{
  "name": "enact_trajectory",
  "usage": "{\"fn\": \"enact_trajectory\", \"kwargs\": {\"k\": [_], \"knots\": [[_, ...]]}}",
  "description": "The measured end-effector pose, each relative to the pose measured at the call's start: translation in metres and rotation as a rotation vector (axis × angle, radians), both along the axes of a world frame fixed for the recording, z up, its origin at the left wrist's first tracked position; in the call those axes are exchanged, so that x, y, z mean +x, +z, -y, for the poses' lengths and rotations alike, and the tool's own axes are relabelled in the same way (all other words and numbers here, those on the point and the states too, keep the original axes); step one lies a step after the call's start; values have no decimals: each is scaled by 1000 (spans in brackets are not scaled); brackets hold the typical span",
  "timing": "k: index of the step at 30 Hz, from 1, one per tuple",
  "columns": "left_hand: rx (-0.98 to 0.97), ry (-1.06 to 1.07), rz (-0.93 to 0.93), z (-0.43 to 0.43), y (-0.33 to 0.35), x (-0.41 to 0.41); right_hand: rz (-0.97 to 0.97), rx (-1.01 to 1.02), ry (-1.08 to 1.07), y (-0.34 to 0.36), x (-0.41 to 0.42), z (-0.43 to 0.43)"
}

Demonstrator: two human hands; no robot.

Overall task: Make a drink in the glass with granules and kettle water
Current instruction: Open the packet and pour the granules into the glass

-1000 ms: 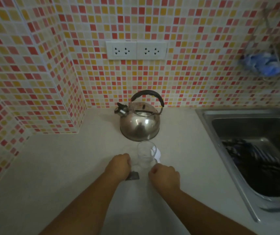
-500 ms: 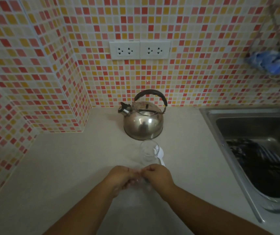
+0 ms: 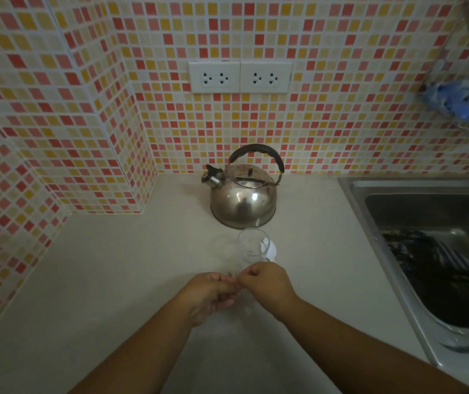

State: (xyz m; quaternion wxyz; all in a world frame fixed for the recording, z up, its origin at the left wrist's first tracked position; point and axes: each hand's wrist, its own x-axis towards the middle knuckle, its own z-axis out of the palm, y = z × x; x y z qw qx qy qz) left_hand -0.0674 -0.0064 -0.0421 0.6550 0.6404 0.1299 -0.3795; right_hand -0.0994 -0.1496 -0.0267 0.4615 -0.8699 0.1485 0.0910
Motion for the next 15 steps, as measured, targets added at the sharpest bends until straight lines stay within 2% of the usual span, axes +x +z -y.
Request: {"fn": "enact_trajectory", "kwargs": {"k": [4, 7, 9, 12, 15], "knots": [[-84, 37, -86, -1, -3, -4, -4, -8, -12, -1, -1, 3], [-50, 118, -58, 1, -2, -6, -41, -37, -19, -1, -3, 5], [90, 195, 81, 5, -3, -8, -91, -132, 21, 1, -3, 4], [358, 203, 341, 11, -7, -15, -134, -241, 58, 3, -3, 0], [295, 76, 416, 4, -13, -22, -142, -216, 44, 8, -2, 3]]}}
